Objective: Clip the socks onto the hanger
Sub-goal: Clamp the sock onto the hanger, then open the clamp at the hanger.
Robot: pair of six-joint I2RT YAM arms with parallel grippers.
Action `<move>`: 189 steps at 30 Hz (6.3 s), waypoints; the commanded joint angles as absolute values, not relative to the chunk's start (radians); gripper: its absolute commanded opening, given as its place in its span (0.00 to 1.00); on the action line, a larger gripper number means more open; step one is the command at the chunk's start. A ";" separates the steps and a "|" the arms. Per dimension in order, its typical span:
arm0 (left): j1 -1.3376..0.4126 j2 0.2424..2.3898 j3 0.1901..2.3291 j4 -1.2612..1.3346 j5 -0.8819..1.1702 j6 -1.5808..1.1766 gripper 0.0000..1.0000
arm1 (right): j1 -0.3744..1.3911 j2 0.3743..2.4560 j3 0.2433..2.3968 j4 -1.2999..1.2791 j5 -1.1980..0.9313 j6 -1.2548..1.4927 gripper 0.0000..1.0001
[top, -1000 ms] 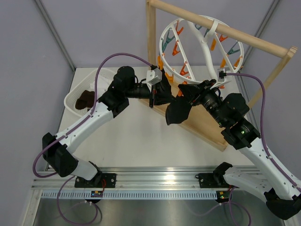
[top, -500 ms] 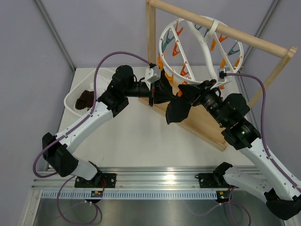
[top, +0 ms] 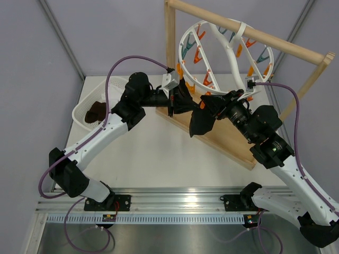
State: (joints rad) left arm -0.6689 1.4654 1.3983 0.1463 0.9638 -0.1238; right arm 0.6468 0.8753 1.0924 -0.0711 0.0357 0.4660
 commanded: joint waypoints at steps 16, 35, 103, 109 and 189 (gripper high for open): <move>-0.658 1.456 1.440 0.264 0.963 -0.167 0.00 | 0.653 0.854 1.089 -0.112 -0.025 0.462 0.21; -0.657 1.465 1.437 0.230 0.943 -0.178 0.20 | 0.653 0.813 1.123 -0.230 -0.023 0.465 0.86; -0.564 0.850 0.996 -0.483 -0.482 -0.147 0.99 | 0.844 1.287 1.681 -0.485 0.055 0.268 0.79; -0.561 0.844 0.989 -0.477 -0.486 -0.149 0.99 | 0.893 1.258 1.697 -0.620 0.024 0.242 0.80; -0.558 0.801 0.969 -0.459 -0.540 -0.129 0.99 | 0.747 1.023 1.338 -0.344 0.460 -0.114 0.59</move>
